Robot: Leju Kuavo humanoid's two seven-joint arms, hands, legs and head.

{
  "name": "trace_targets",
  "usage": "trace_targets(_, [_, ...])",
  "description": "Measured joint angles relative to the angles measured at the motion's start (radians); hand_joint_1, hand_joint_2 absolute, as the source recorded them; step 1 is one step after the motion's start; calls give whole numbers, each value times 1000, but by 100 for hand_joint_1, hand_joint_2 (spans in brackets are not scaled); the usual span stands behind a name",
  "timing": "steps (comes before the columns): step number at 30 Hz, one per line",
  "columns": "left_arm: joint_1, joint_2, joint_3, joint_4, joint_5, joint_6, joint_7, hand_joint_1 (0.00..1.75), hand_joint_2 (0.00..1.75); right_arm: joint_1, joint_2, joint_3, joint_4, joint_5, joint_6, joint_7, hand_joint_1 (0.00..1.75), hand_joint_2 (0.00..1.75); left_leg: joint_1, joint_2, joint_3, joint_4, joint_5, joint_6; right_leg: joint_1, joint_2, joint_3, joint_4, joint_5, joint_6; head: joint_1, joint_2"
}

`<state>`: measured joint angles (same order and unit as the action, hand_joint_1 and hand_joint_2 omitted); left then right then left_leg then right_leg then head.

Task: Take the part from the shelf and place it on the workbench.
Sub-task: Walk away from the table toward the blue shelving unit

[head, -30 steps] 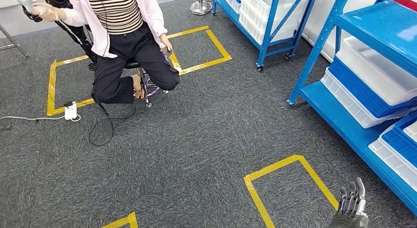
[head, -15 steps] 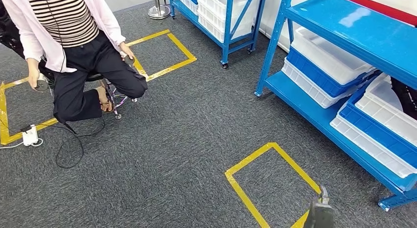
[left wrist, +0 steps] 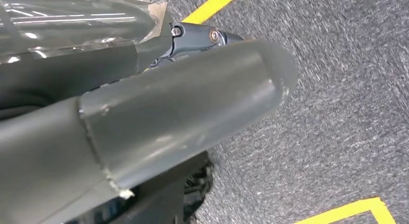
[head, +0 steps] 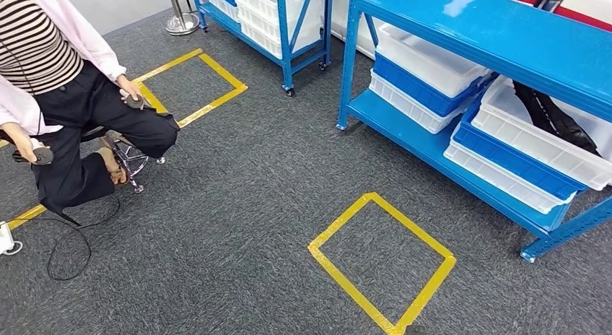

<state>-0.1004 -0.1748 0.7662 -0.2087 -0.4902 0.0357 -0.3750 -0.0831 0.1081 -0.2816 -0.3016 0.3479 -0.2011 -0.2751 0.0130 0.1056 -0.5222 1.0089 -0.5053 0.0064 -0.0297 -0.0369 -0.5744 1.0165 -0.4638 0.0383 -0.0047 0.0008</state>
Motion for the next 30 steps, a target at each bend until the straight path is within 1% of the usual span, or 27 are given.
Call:
trace_targets(1, [-2, -2, -2, 0, 0, -7, 0, 0, 0, -2, 2, -3, 8, -8, 14, 1, 0, 0, 4, -22, -8, 22, -18, -4, -2, 11, 1, -1, 2, -9, -1, 0])
trace_targets(2, [-3, -3, -3, 0, -2, -14, 1, 0, 0, -5, 4, -7, 13, -14, 29, 2, 0, 0, 7, -52, -26, 68, -48, -6, -2, 22, 1, -2, 3, -16, -2, 0])
trace_targets(3, [-3, -4, -6, 0, -7, -19, 3, 0, 0, -9, 8, -10, 18, -16, 43, 3, 0, 0, 8, -80, -56, 135, -85, -7, 1, 34, 0, -2, 4, -23, -3, 0])
trace_targets(4, [-2, -6, -11, 1, -18, -18, 5, 0, 0, -13, 13, -13, 24, -15, 55, 4, 0, 0, 8, -96, -90, 206, -118, -6, 4, 47, -1, -2, 5, -28, -4, 0])
trace_targets(5, [0, -8, -18, 2, -32, -12, 7, 0, 0, -16, 19, -14, 29, -14, 65, 7, 0, 0, 8, -103, -120, 264, -138, -5, 8, 61, -1, -2, 6, -30, -4, 0])
trace_targets(6, [0, -9, -26, 3, -44, -3, 8, 0, 0, -17, 26, -14, 36, -14, 74, 10, 0, 0, 8, -105, -135, 289, -136, -3, 11, 75, 0, -1, 6, -32, -4, 0])
trace_targets(7, [0, -11, -33, 3, -52, 5, 8, 0, 0, -18, 32, -15, 41, -16, 81, 13, 0, 0, 8, -107, -131, 274, -114, 1, 13, 89, 1, -1, 6, -32, -4, 0])
trace_targets(8, [0, -11, -38, 4, -55, 10, 7, 0, 0, -18, 39, -17, 46, -17, 87, 15, 0, 0, 7, -115, -109, 221, -77, 7, 14, 104, 3, -1, 6, -31, -4, 0])
trace_targets(10, [0, -12, -42, 4, -48, 10, 0, 0, 0, -19, 50, -20, 53, -18, 95, 17, 0, 0, 8, -159, -48, 85, -13, 17, 17, 129, 4, 0, 8, -29, -4, 0])
trace_targets(11, [1, -12, -42, 4, -40, 7, -7, 0, 0, -20, 54, -21, 54, -19, 98, 17, 0, 0, 7, -177, -27, 39, 3, 19, 17, 140, 2, 1, 10, -26, -4, 0])
trace_targets(12, [2, -11, -41, 4, -29, 2, -15, 0, 0, -21, 58, -21, 56, -19, 100, 16, 0, 0, 5, -187, -19, 20, 6, 19, 17, 150, -1, 1, 12, -21, -4, 0])
trace_targets(14, [4, -12, -35, 4, -3, -10, -33, 0, 0, -21, 63, -21, 58, -18, 101, 12, 0, 0, -1, -170, -17, 13, 10, 24, 16, 170, -12, -2, 19, -9, -4, 0])
trace_targets(15, [5, -12, -32, 4, 7, -14, -41, 0, 0, -21, 65, -22, 59, -17, 100, 11, 0, 0, -2, -158, -15, 5, 15, 29, 16, 160, -19, 2, 17, -4, -3, 0])
trace_targets(16, [6, -12, -28, 4, 14, -16, -46, 0, 0, -22, 66, -22, 60, -16, 100, 10, 0, 0, -2, -144, -13, -3, 21, 36, 18, 138, -30, 19, 7, -2, -1, 0])
trace_targets(17, [7, -12, -24, 4, 17, -17, -49, 0, 0, -24, 66, -22, 61, -16, 99, 9, 0, 0, -2, -130, -12, -10, 26, 41, 20, 109, -49, 55, -14, -3, 2, 0])
trace_targets(18, [10, -12, -21, 4, 19, -18, -50, 0, 0, -26, 66, -22, 61, -16, 99, 9, 0, 0, -3, -114, -12, -13, 28, 44, 19, 76, -75, 111, -43, -6, 5, 0])
trace_targets(19, [13, -11, -19, 4, 20, -18, -51, 0, 0, -29, 66, -22, 62, -16, 99, 9, 0, 0, -4, -99, -13, -13, 29, 45, 19, 59, -106, 177, -74, -8, 7, 0])
trace_targets(20, [15, -11, -17, 4, 21, -19, -52, 0, 0, -30, 66, -22, 62, -15, 97, 7, 0, 0, -5, -85, -15, -13, 29, 45, 18, 53, -131, 235, -96, -6, 8, 0])
trace_targets(21, [17, -11, -14, 4, 24, -19, -53, 0, 0, -30, 66, -22, 63, -13, 93, 2, 0, 0, -6, -73, -16, -13, 29, 45, 17, 50, -143, 267, -106, -2, 8, 0])
trace_targets(22, [17, -11, -11, 4, 28, -21, -56, 0, 0, -30, 66, -22, 63, -9, 88, -5, 0, 0, -6, -64, -16, -13, 29, 45, 16, 48, -133, 259, -100, 6, 8, 0])
trace_targets(23, [18, -12, -8, 4, 34, -24, -61, 0, 0, -29, 65, -22, 64, -6, 80, -13, 0, 0, -6, -58, -16, -12, 28, 44, 14, 44, -100, 209, -81, 14, 9, 0])
trace_targets(24, [17, -12, -4, 4, 39, -28, -69, 0, 0, -31, 64, -22, 64, -3, 72, -22, 0, 0, -5, -53, -15, -12, 28, 43, 12, 38, -55, 133, -56, 22, 9, 0])
trace_targets(25, [16, -12, 0, 4, 43, -32, -78, 0, 0, -33, 63, -22, 64, -3, 65, -31, 0, 0, -7, -48, -14, -11, 27, 40, 13, 31, -14, 61, -34, 24, 10, 0])
trace_targets(26, [15, -12, 3, 4, 46, -35, -87, 0, 0, -37, 62, -23, 64, -5, 58, -40, 0, 0, -9, -46, -13, -9, 25, 37, 13, 26, 16, 8, -18, 20, 10, 0])
trace_targets(27, [14, -11, 6, 4, 48, -37, -95, 0, 0, -41, 62, -25, 64, -9, 53, -49, 0, 0, -11, -45, -13, -7, 24, 37, 13, 22, 32, -18, -10, 14, 9, 0])
trace_targets(28, [12, -9, 8, 4, 49, -39, -99, 0, 0, -45, 60, -28, 64, -13, 49, -57, 0, 0, -12, -45, -14, -5, 23, 38, 14, 21, 34, -24, -7, 8, 8, 0])
trace_targets(30, [9, -7, 10, 3, 49, -44, -102, 0, 0, -51, 57, -35, 63, -19, 46, -67, 0, 0, -9, -48, -16, -5, 26, 39, 15, 22, 36, -25, -4, 4, 8, 0])
